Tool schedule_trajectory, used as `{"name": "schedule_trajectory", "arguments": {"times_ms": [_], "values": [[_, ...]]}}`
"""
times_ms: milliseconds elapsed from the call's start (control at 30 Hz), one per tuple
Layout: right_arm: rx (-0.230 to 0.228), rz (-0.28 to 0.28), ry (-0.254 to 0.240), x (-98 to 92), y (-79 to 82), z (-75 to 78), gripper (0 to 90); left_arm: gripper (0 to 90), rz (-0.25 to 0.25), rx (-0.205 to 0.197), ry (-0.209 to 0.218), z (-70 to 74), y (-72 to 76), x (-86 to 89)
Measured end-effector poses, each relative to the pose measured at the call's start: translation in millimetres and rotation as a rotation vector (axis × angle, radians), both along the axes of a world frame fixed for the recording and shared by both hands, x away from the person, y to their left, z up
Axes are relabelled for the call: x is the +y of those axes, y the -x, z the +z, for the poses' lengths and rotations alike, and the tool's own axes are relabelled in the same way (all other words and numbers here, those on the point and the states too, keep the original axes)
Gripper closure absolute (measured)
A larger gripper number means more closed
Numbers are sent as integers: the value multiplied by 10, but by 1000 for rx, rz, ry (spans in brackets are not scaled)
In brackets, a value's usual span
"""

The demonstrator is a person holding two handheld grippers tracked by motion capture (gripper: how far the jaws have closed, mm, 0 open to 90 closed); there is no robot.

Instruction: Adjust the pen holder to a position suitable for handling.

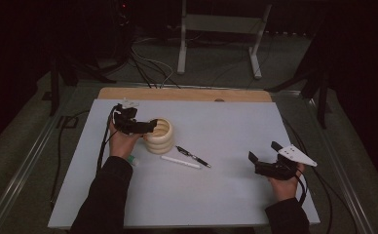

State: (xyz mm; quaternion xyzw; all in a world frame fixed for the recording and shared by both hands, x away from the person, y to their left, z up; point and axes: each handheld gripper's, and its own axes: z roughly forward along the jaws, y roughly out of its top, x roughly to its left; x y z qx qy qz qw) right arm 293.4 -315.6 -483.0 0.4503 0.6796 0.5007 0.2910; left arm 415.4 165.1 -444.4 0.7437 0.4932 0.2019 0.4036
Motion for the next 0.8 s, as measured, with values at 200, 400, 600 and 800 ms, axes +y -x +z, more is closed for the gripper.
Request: {"name": "schedule_trajectory", "arguments": {"times_ms": [200, 400, 600, 800], "values": [[0, -1, -3, -3, 1, 1, 0, 0, 2, -6, -11, 44, 36, 8], [-1, -2, -3, -5, 2, 2, 0, 0, 6, 0, -26, 92, 78, 19], [0, -1, -3, -4, 3, 2, 0, 0, -2, -1, -33, 149, 127, 42], [1, -1, -5, -4, 4, 2, 0, 0, -19, -6, -47, 190, 176, 90]]}}
